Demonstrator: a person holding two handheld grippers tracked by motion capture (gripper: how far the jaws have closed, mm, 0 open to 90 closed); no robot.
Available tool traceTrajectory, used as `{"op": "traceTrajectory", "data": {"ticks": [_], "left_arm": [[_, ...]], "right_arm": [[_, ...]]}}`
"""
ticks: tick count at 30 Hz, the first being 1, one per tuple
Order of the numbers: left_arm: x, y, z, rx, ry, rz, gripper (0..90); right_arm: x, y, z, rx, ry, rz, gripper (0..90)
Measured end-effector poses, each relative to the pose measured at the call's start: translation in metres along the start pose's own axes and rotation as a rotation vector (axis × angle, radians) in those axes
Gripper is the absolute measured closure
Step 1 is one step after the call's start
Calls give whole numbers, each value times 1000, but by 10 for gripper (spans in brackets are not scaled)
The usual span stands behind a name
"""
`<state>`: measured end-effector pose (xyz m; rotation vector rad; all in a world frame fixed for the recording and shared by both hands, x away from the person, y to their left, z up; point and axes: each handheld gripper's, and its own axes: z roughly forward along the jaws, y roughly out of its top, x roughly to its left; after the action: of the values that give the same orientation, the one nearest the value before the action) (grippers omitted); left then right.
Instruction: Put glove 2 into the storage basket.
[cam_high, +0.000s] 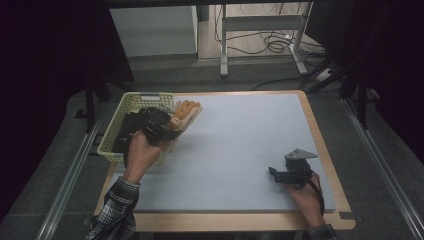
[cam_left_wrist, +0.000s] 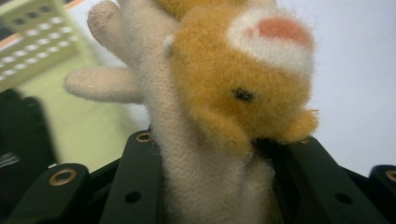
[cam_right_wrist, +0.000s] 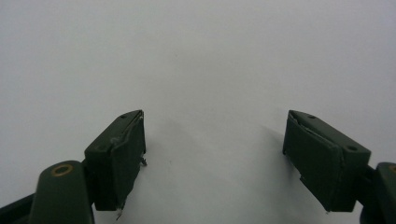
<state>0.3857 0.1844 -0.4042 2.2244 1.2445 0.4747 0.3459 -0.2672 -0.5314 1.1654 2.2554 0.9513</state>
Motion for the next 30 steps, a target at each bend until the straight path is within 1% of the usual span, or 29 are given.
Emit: {"op": "traceTrajectory", "data": {"ticks": [5,8,9,10,11,12,13,15,19,23,24,27,30], "left_arm": [[23,-1,-5,13,48,-47,638],[32,-1,-6,20,66,-70,635],[37,-2,-6,25,75,-84,634],[41,-2,-5,31,84,-88,632],[44,-2,-5,36,92,-100,631],[47,-3,-4,42,98,-101,629],[52,-3,-3,49,108,-121,629],[58,-5,0,59,119,-135,627],[73,-8,11,96,155,-165,623],[85,-12,25,137,178,-184,621],[88,-13,30,151,181,-189,620],[92,-15,43,165,182,-196,617],[94,-17,57,179,161,-198,611]], "right_arm": [[0,0,0,0,0,0,209],[0,0,0,0,0,0,209],[0,0,0,0,0,0,208],[0,0,0,0,0,0,208],[0,0,0,0,0,0,208],[0,0,0,0,0,0,209],[0,0,0,0,0,0,208],[0,0,0,0,0,0,209],[0,0,0,0,0,1,208],[0,0,0,0,0,1,208],[0,0,0,0,0,1,208],[0,0,0,0,0,1,208],[0,0,0,0,1,1,209]]}}
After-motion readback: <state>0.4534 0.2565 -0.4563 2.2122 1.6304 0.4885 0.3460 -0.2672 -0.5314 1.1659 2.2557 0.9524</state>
